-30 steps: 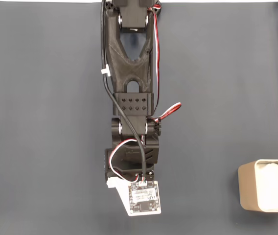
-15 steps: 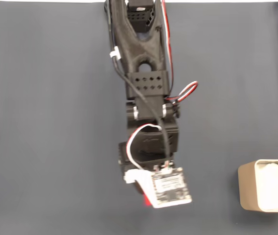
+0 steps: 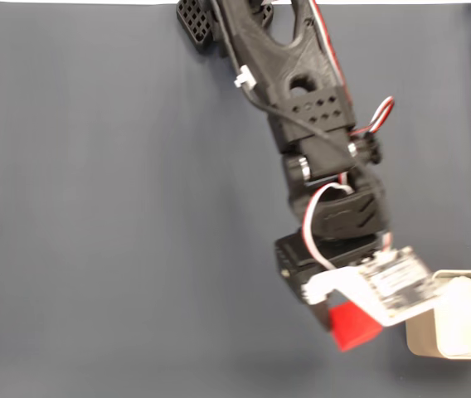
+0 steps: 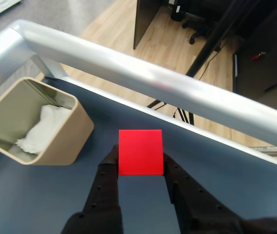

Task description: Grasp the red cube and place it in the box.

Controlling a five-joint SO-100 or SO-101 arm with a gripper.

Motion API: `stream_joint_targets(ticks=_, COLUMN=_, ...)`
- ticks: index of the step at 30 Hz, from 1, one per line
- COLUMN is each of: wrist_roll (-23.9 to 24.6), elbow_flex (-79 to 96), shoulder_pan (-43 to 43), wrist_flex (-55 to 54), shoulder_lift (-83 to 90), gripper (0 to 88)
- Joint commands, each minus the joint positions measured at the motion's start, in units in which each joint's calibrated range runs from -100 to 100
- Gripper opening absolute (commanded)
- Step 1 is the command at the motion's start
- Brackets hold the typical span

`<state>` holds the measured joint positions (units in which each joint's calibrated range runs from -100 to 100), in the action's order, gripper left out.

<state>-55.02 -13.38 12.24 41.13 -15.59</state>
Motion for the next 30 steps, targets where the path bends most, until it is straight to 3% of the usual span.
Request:
stream_joint_targets(ticks=1, wrist_roll=0.05, elbow_flex=-4.23, shoulder_pan=2.04, wrist_flex=0.18, shoulder_lift=5.54, gripper=0.0)
stream_joint_targets(ticks=18, wrist_roll=-0.98, elbow_flex=-6.14, shoulder_pan=10.13, wrist_flex=0.18, shoulder_lift=9.26, gripper=0.0)
stream_joint_targets(ticks=30, wrist_roll=-0.44, elbow_flex=-12.99, shoulder_pan=12.55, wrist_flex=0.02, shoulder_lift=0.42, gripper=0.0)
